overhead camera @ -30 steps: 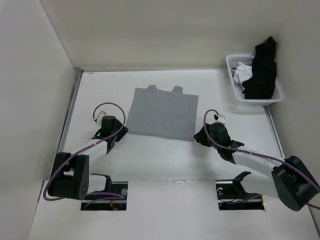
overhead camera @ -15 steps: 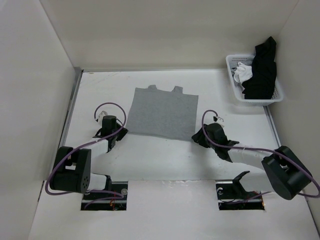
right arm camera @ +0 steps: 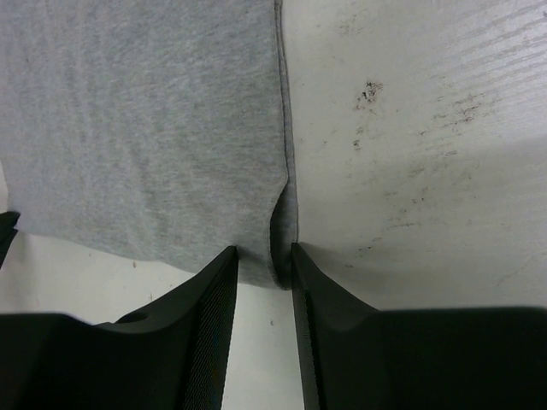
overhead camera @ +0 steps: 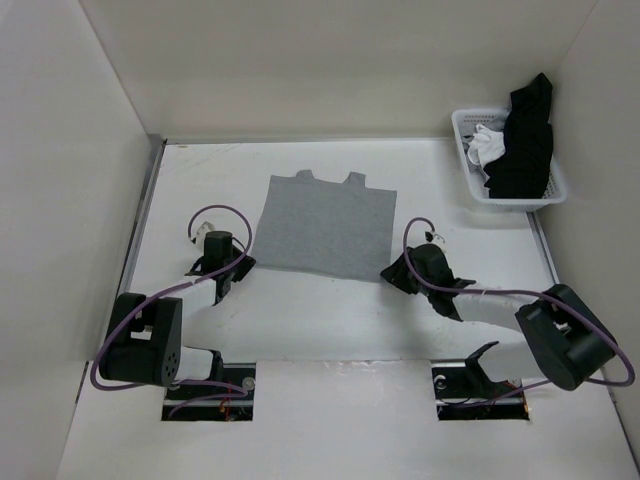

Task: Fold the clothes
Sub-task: Fold the tank top

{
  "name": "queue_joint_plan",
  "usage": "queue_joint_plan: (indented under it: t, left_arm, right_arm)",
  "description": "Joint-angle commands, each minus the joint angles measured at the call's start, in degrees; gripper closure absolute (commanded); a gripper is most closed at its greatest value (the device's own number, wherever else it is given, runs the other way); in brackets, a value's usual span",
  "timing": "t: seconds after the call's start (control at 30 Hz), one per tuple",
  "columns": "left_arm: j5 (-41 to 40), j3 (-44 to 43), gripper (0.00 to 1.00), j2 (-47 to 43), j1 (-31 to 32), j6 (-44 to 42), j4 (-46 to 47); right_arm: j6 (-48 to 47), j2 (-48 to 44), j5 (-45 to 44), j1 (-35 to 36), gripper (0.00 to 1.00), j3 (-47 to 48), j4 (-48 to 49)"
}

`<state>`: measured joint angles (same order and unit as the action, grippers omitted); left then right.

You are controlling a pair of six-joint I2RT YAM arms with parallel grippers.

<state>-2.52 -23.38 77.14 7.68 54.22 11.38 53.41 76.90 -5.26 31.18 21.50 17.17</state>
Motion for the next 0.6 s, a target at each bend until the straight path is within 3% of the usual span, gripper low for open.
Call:
queue_joint_plan:
  t: [0.0,0.3,0.57]
  left_arm:
    - [-0.02,0.26,0.96,-1.73,-0.08,-0.51,0.67]
    - [-0.11,0.79,0.96,-3.66,-0.08,-0.43,0.14]
    - [-0.11,1.05,0.96,-3.84,-0.08,-0.51,0.40]
  right_arm:
    - [1.00,-0.96,-0.01,-0.02,0.64,0.12,-2.74]
    - [1.52,-2.99,-2.82,1.29,0.63,1.00,-8.29]
    - [1.17,-0.26,-2.03,1.73,0.80,2.32,-7.59]
